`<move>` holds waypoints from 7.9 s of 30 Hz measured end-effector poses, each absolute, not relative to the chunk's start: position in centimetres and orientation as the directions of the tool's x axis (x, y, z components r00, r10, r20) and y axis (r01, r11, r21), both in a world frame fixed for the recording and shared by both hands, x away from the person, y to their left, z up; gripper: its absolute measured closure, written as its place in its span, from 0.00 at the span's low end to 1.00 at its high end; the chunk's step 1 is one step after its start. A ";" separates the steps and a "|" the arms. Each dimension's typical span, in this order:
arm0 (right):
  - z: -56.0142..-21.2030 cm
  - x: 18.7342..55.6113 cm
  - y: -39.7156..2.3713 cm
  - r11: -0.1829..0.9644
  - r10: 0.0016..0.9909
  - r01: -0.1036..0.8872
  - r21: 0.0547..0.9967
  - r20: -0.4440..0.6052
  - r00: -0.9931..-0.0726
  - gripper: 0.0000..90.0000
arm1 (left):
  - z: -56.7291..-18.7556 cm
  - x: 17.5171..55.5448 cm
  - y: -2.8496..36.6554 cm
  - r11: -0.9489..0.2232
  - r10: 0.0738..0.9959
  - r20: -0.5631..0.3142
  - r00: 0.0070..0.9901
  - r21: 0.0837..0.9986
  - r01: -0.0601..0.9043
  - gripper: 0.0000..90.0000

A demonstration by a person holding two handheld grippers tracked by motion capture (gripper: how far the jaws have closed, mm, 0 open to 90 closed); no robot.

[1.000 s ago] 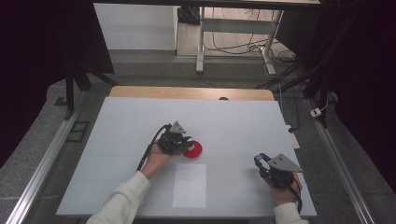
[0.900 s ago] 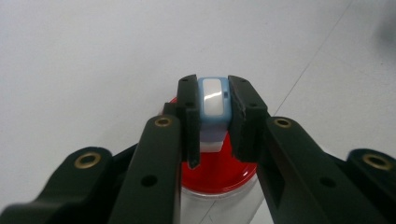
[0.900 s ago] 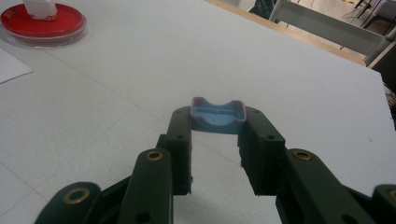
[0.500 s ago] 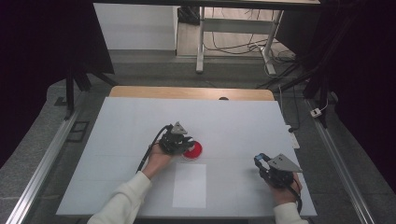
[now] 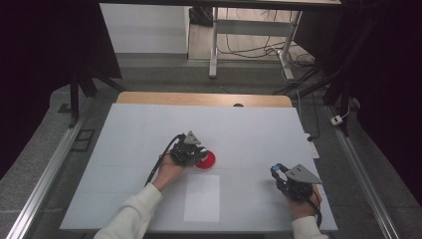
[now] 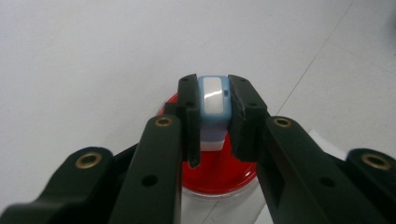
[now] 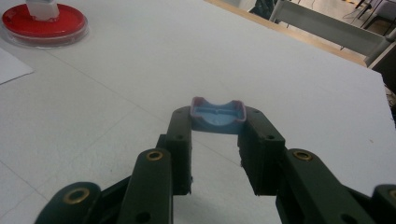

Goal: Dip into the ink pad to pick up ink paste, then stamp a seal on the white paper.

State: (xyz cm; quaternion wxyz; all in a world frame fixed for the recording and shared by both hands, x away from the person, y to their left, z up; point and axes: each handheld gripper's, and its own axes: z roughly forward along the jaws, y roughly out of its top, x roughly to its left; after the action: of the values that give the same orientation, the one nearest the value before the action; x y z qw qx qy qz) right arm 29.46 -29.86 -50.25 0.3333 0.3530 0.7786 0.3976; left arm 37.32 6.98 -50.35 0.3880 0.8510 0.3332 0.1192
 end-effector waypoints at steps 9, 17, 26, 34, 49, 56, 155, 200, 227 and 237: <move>-50.2 29.4 -29.8 0.433 0.816 0.284 0.855 -0.238 -0.527 0.73 | -50.4 37.2 6.9 -0.483 0.660 -0.046 0.750 0.739 0.470 0.84; -50.2 29.4 -29.9 0.433 0.817 0.286 0.855 -0.239 -0.524 0.73 | -50.0 36.8 6.9 -0.488 0.659 -0.025 0.752 0.746 0.453 0.84; -50.2 29.5 -29.9 0.432 0.817 0.285 0.856 -0.237 -0.526 0.73 | -49.2 36.7 7.5 -0.461 0.660 -0.041 0.750 0.766 0.448 0.84; -50.2 29.5 -29.9 0.432 0.816 0.283 0.856 -0.238 -0.527 0.73 | -48.0 36.5 8.2 -0.424 0.662 -0.064 0.747 0.790 0.443 0.84; -50.3 29.5 -29.9 0.435 0.815 0.284 0.855 -0.239 -0.529 0.73 | -48.8 36.8 7.4 -0.449 0.654 -0.064 0.754 0.769 0.455 0.84; -50.3 29.5 -29.9 0.435 0.814 0.284 0.855 -0.239 -0.529 0.73 | -49.4 37.1 7.4 -0.463 0.665 -0.053 0.745 0.753 0.468 0.84; -50.3 29.5 -29.9 0.437 0.814 0.285 0.853 -0.240 -0.529 0.73 | -46.0 35.2 10.0 -0.400 0.606 -0.107 0.788 0.816 0.418 0.84; -50.3 29.6 -29.9 0.438 0.812 0.283 0.853 -0.241 -0.531 0.73 | -45.4 32.3 10.2 -0.438 0.533 -0.101 0.840 0.816 0.376 0.84; -50.3 29.6 -29.9 0.439 0.812 0.284 0.853 -0.241 -0.532 0.73 | -45.5 30.5 10.0 -0.457 0.502 -0.096 0.860 0.814 0.357 0.84; -50.3 29.6 -29.8 0.438 0.811 0.282 0.854 -0.240 -0.534 0.73 | -45.8 29.8 10.0 -0.464 0.498 -0.096 0.862 0.811 0.358 0.84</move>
State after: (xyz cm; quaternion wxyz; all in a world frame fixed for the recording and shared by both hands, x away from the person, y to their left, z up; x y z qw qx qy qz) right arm 29.64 -29.85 -50.32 0.3324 0.3503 0.7799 0.3982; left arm 29.82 9.96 -45.78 0.4529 0.8519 0.2511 0.0773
